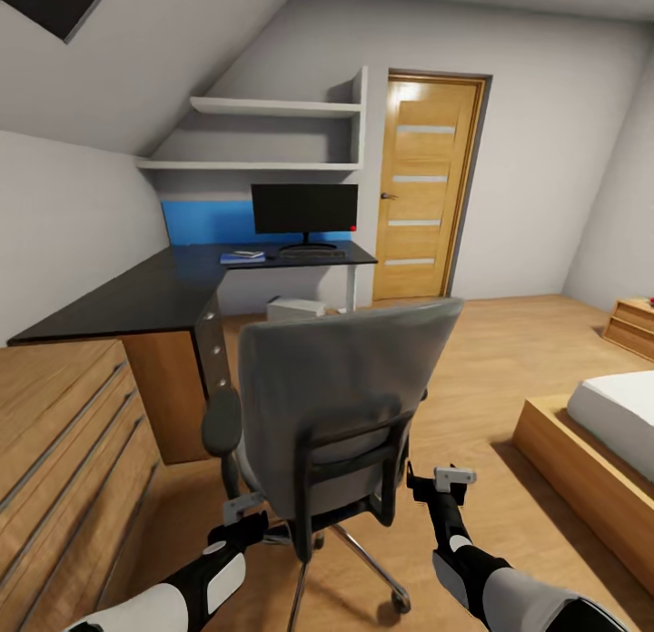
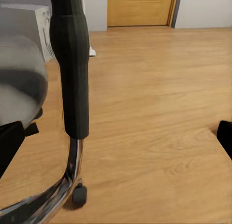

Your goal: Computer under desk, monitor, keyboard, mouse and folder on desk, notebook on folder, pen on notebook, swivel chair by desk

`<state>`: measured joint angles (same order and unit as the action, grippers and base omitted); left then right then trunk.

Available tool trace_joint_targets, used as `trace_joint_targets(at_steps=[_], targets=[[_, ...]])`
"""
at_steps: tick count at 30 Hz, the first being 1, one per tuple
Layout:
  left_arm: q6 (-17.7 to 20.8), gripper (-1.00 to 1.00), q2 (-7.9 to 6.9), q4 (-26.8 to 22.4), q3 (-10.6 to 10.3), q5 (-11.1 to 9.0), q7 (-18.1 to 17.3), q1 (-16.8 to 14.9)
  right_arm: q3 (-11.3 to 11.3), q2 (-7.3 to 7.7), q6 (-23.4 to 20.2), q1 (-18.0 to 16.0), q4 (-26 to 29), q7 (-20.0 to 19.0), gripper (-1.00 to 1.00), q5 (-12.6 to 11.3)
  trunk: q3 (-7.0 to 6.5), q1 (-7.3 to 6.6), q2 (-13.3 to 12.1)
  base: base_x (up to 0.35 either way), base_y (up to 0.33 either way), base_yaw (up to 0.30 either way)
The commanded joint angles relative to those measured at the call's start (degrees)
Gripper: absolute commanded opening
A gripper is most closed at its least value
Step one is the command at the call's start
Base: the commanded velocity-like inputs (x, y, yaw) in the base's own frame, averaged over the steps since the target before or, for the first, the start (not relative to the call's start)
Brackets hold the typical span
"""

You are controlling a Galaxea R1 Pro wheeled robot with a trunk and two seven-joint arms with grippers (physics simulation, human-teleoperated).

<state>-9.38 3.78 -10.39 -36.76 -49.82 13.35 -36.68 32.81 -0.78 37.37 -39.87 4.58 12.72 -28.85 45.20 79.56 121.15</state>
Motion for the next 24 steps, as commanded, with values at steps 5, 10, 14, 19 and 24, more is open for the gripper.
trace_joint_targets(at_steps=[5, 10, 14, 19, 24], targets=[[-0.1, 1.0, 0.03, -0.1, -1.0, 0.0, 0.3, -0.1, 0.5, -0.01, 0.1, 0.0, 0.0, 0.4, 1.0, -0.2, 0.05, 0.02, 0.0, 0.319, -0.046, -0.001], [-0.1, 1.0, 0.0, -0.1, -1.0, 0.0, 0.2, -0.1, 0.5, -0.01, 0.1, 0.0, 0.0, 0.4, 1.0, -0.1, 0.05, 0.02, 0.0, 0.321, -0.004, 0.0], [0.0, 1.0, 0.0, -0.1, -1.0, 0.0, 0.2, -0.1, 0.5, -0.01, 0.1, 0.0, -0.1, 0.4, 1.0, -0.1, 0.05, 0.02, 0.0, 0.324, 0.0, 0.0], [0.0, 1.0, 0.0, -0.1, -1.0, 0.0, 0.2, -0.1, 0.5, -0.01, 0.1, 0.0, -0.1, 0.4, 1.0, -0.1, 0.05, 0.02, 0.0, 0.324, 0.0, 0.0], [0.0, 1.0, 0.0, -0.1, -1.0, 0.0, 0.2, -0.1, 0.5, -0.01, 0.1, 0.0, 0.0, 0.4, 1.0, -0.1, 0.05, 0.02, 0.0, 0.324, 0.0, 0.0]])
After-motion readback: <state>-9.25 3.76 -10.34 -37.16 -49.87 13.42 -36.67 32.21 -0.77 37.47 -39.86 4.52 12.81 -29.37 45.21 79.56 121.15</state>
